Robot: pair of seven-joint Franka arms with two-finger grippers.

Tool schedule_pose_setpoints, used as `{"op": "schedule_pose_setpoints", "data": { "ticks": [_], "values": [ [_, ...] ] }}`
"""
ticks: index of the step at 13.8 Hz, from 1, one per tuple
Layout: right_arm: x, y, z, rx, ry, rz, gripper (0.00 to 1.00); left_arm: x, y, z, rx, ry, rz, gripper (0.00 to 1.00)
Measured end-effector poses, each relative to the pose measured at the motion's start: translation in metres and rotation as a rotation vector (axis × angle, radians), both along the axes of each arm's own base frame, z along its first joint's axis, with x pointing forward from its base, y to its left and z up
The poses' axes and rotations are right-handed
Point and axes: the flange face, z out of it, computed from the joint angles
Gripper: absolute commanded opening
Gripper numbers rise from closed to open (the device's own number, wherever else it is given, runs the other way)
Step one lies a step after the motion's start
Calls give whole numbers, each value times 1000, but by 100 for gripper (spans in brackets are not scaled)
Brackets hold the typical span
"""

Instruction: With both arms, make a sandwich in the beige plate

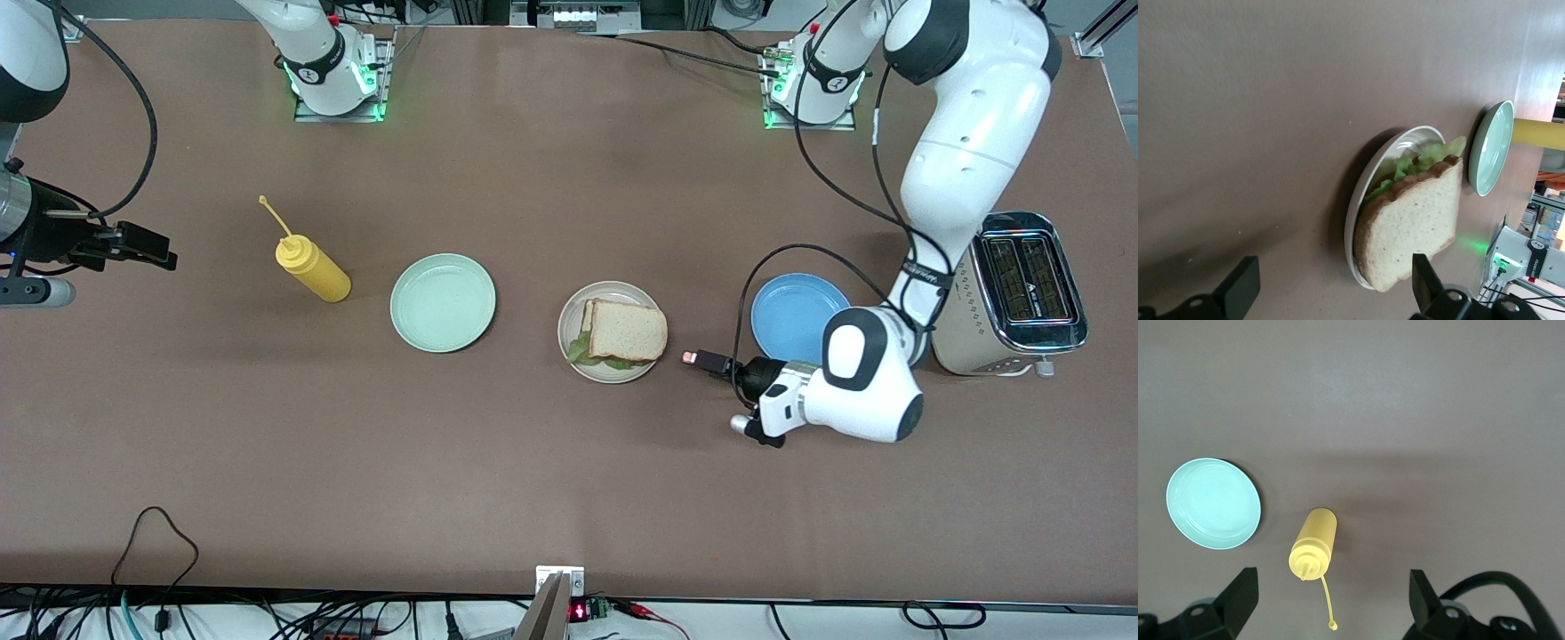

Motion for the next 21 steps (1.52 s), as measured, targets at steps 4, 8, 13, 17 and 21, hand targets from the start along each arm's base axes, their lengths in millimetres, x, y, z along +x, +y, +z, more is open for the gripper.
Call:
{"op": "schedule_pose_setpoints", "data": {
  "ticks": [4,8,13,17,21],
  "values": [
    [1,0,-2,2,2,0,100,7,35,68,119,-78,-63,100],
    [1,1,-2,3,3,0,100,5,59,137,290,-146,-115,100],
    [1,3,-2,4,3,4,100,-13,80,258,575,-216,4,100],
    [1,2,-2,4,3,13,100,-19,120,324,727,-297,101,100],
    [1,2,-2,6,3,26,100,-39,170,385,790,-357,216,100]
  ]
}}
